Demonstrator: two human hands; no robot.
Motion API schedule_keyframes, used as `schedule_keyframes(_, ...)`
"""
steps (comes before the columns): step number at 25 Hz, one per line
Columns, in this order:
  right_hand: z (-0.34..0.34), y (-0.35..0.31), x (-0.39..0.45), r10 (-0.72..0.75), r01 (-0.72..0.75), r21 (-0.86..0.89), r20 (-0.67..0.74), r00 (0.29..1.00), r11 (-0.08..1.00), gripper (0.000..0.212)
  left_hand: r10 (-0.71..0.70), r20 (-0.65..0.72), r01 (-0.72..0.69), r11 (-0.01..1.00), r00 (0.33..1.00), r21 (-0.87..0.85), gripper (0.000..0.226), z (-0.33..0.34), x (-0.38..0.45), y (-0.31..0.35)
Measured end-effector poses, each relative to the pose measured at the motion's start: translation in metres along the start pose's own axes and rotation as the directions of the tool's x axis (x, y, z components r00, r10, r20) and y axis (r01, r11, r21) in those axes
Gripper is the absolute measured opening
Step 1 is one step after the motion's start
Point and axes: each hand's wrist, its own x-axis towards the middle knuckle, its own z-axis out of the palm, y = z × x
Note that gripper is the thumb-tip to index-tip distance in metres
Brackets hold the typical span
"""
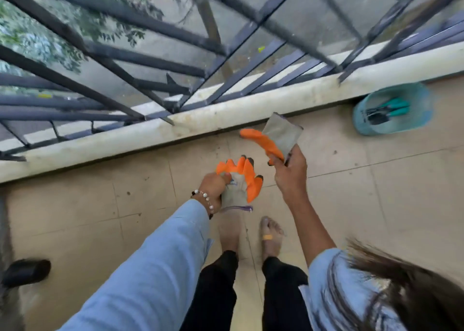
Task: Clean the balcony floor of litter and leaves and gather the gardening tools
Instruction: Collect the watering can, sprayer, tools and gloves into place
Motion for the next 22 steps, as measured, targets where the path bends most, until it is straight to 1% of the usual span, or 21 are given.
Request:
schedule_keyframes(1,-0.012,-0.025,-0.022,-0.037,0.039,-0.034,0.034,0.999,0.999,0.019,0.012,0.079,-0.012,1.000,0.997,-0.006,0.021,0.010,-0.033,0.009)
schedule_keyframes(2,-0.026,-0.054,-0.050,-0.080,0.086,-0.071,0.089,0.993,0.994,0.016,0.023,0.151,-0.019,0.999,0.988,-0.030,0.019,0.023,-0.068,0.017)
schedule_keyframes(3,-0.041,-0.077,-0.076,-0.130,0.150,-0.117,0.163,0.978,0.982,0.016,0.021,0.223,-0.019,1.000,0.975,-0.008,0.020,0.032,-0.104,0.027)
schedule_keyframes(4,-0.056,-0.096,-0.099,-0.206,0.247,-0.171,0.229,0.951,0.954,0.023,0.008,0.289,-0.014,1.000,0.957,0.019,0.024,0.043,-0.140,0.035)
schedule_keyframes(5,-0.070,-0.111,-0.120,-0.296,0.369,-0.242,0.289,0.910,0.898,0.035,-0.009,0.352,0.001,1.000,0.936,0.021,0.033,0.051,-0.174,0.041)
schedule_keyframes(6,-0.086,-0.124,-0.138,-0.373,0.473,-0.327,0.323,0.869,0.818,0.045,-0.009,0.422,0.001,1.000,0.906,0.019,0.048,0.058,-0.201,0.044)
schedule_keyframes(7,-0.095,-0.131,-0.145,-0.421,0.543,-0.391,0.358,0.834,0.743,0.052,-0.012,0.505,0.021,1.000,0.863,-0.014,0.067,0.063,-0.215,0.046)
schedule_keyframes(8,-0.109,-0.141,-0.155,-0.436,0.582,-0.447,0.392,0.810,0.679,0.057,-0.031,0.578,0.065,0.997,0.815,-0.037,0.083,0.069,-0.230,0.046)
schedule_keyframes(9,-0.131,-0.155,-0.171,-0.417,0.591,-0.522,0.422,0.805,0.615,0.064,-0.052,0.632,0.089,0.996,0.773,-0.027,0.091,0.081,-0.258,0.044)
schedule_keyframes(10,-0.137,-0.156,-0.173,-0.340,0.586,-0.569,0.485,0.806,0.577,0.074,-0.034,0.666,0.059,0.998,0.745,-0.015,0.091,0.086,-0.255,0.043)
schedule_keyframes(11,-0.150,-0.159,-0.181,-0.281,0.570,-0.591,0.512,0.812,0.571,0.082,0.006,0.691,-0.047,0.998,0.723,0.041,0.086,0.098,-0.264,0.040)
schedule_keyframes(12,-0.171,-0.161,-0.194,-0.252,0.521,-0.565,0.487,0.836,0.640,0.084,0.048,0.669,-0.204,0.966,0.742,0.157,0.075,0.112,-0.271,0.033)
schedule_keyframes(13,-0.192,-0.162,-0.205,-0.277,0.446,-0.442,0.395,0.876,0.779,0.081,0.103,0.645,-0.338,0.907,0.757,0.252,0.058,0.124,-0.280,0.026)
schedule_keyframes(14,-0.210,-0.164,-0.214,-0.252,0.307,-0.229,0.240,0.937,0.924,0.073,0.171,0.627,-0.425,0.861,0.760,0.280,0.040,0.139,-0.290,0.017)
schedule_keyframes(15,-0.231,-0.166,-0.222,-0.186,0.185,0.025,0.030,0.982,0.982,0.063,0.205,0.613,-0.457,0.842,0.763,0.288,0.026,0.154,-0.300,0.010)
schedule_keyframes(16,-0.251,-0.168,-0.229,-0.063,0.104,0.250,-0.166,0.984,0.963,0.052,0.214,0.628,-0.477,0.832,0.748,0.283,0.024,0.168,-0.311,0.003)
schedule_keyframes(17,-0.268,-0.168,-0.232,0.083,0.049,0.408,-0.300,0.950,0.912,0.039,0.226,0.644,-0.491,0.830,0.731,0.265,0.029,0.182,-0.320,-0.003)
schedule_keyframes(18,-0.288,-0.167,-0.235,0.241,-0.027,0.512,-0.356,0.903,0.858,0.021,0.251,0.636,-0.495,0.835,0.730,0.239,0.036,0.201,-0.329,-0.012)
schedule_keyframes(19,-0.306,-0.166,-0.237,0.357,-0.128,0.575,-0.306,0.883,0.808,0.006,0.279,0.599,-0.479,0.854,0.751,0.202,0.040,0.220,-0.337,-0.022)
schedule_keyframes(21,-0.334,-0.164,-0.239,0.452,-0.323,0.577,-0.091,0.887,0.750,0.035,0.273,0.519,-0.382,0.917,0.810,0.112,0.041,0.261,-0.349,-0.040)
schedule_keyframes(22,-0.342,-0.164,-0.241,0.431,-0.357,0.578,0.010,0.902,0.734,0.040,0.262,0.485,-0.334,0.940,0.835,0.067,0.040,0.279,-0.354,-0.047)
